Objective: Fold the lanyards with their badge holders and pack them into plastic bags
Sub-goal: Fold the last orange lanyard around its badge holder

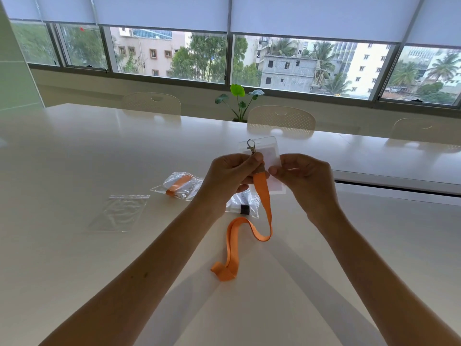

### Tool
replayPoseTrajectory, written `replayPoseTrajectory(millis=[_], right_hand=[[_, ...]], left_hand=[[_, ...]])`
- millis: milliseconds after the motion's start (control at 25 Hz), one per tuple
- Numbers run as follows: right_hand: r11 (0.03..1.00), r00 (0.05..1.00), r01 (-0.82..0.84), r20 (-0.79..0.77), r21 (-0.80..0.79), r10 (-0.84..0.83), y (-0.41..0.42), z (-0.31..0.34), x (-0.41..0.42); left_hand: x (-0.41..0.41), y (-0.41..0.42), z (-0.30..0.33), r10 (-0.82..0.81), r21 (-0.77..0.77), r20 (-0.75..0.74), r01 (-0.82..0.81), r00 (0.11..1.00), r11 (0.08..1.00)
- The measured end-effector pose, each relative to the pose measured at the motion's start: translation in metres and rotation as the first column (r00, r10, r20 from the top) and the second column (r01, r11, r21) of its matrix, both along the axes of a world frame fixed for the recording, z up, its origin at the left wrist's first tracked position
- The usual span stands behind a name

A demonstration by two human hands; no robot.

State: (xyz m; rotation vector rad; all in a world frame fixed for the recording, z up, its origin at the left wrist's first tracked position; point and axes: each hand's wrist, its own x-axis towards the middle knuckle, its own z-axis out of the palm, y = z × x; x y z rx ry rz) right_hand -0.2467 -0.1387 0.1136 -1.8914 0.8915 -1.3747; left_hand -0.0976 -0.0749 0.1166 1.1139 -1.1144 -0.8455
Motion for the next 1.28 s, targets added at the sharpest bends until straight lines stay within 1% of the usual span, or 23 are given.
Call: replayPoseTrajectory(millis=[120,200,360,440,720,840,960,1040,1120,1200,1280], right_hand=[[0.996,0.997,-0.022,0.078,0.083,0.015,-0.001,-0.005,-0.001],[0.983,0.987,-0.068,0.157,0.168,0.041,0.003,-0.008,0.001],[0.951,0.958,-0.163,0.274,0.264,0.088,0.008,-0.006,0.003],[0.931,0.943,-0.206,0.316,0.301,0.107,0.008,-0.004,0.002],[0.888,0.910,-0.249,0.407,0.386,0.078,0.010,-0.006,0.002],[0.854,0.895,-0.306,0.433,0.421,0.107,0.011,-0.009,0.001],[0.794,0.855,-0.403,0.497,0.456,0.148,0.012,-0.007,0.000],[0.755,0.848,-0.443,0.500,0.483,0.178,0.011,-0.005,-0.002],[0.716,0.855,-0.464,0.476,0.522,0.207,0.009,-0.003,-0.003],[0.682,0.864,-0.479,0.434,0.552,0.255,0.007,0.000,-0.006],[0.661,0.874,-0.483,0.357,0.574,0.329,0.006,0.001,-0.011]], left_hand=[[0.001,0.000,-0.002,-0.020,0.022,0.030,0.019,0.999,1.000],[0.002,0.001,-0.004,-0.040,0.022,0.019,0.039,0.999,0.999],[0.001,0.003,-0.011,-0.096,0.039,0.052,0.094,0.994,0.995],[-0.001,0.005,-0.019,-0.153,0.086,0.070,0.147,0.986,0.985],[0.008,0.012,-0.039,-0.302,0.266,0.205,0.244,0.931,0.933],[0.015,0.013,-0.045,-0.314,0.264,0.227,0.252,0.922,0.931],[0.017,0.011,-0.048,-0.312,0.229,0.261,0.255,0.914,0.939],[0.019,0.010,-0.049,-0.289,0.182,0.335,0.240,0.897,0.954],[0.023,0.010,-0.050,-0.215,0.096,0.494,0.193,0.842,0.976],[0.027,0.008,-0.050,-0.067,-0.043,0.687,0.133,0.723,0.990],[0.033,0.005,-0.048,0.096,-0.183,0.810,0.094,0.579,0.979]])
